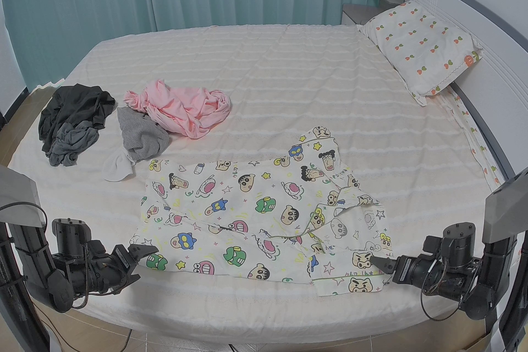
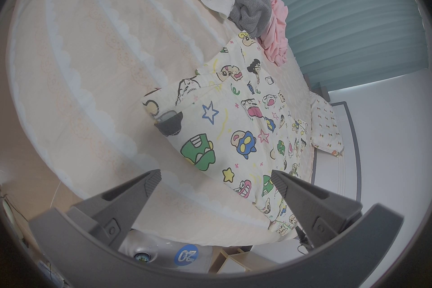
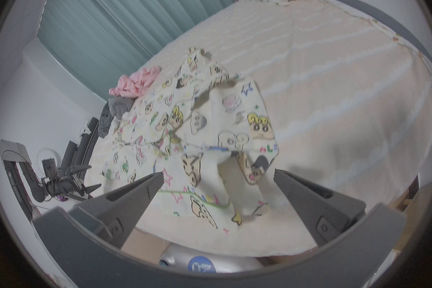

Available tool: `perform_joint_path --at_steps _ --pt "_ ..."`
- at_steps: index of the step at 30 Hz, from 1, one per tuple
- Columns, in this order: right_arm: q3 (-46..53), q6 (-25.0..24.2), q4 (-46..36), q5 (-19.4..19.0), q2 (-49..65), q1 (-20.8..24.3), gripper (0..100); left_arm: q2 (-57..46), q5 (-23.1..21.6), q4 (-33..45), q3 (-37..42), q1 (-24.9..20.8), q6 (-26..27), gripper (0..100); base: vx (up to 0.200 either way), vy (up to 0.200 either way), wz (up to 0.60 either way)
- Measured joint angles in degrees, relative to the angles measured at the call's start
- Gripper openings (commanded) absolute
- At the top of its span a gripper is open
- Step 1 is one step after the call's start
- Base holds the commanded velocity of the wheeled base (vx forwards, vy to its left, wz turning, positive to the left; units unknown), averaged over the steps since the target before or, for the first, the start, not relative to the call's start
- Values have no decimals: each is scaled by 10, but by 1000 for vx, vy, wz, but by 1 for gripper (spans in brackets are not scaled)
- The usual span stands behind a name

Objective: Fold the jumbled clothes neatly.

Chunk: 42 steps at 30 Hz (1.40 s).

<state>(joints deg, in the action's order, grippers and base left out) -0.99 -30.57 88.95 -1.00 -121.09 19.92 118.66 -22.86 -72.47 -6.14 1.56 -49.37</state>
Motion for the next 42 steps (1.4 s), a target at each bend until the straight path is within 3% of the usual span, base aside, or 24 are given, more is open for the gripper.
perform_joint_path --at_steps 8,13,22,29,34,38,42 --pt "-17 -4 0 2 57 52 100 -1 -3 0 2 -1 1 100 0 0 0" --pt "-53 -36 -2 -5 31 86 100 -3 -5 0 5 -5 1 100 0 0 0" --pt "-77 -90 -3 -57 -20 113 100 -3 -5 0 7 -7 2 100 0 0 0" --pt "-92 -94 -2 -78 -59 96 100 -3 -4 0 7 -8 2 100 0 0 0" --pt "-129 -94 0 -122 -79 61 100 -2 -2 0 6 -8 2 100 0 0 0" --pt "-155 -97 0 -134 -91 37 100 -2 -2 0 6 -8 2 100 0 0 0" --pt "-173 -125 0 -168 -103 13 100 -1 -3 0 6 -8 2 100 0 0 0"
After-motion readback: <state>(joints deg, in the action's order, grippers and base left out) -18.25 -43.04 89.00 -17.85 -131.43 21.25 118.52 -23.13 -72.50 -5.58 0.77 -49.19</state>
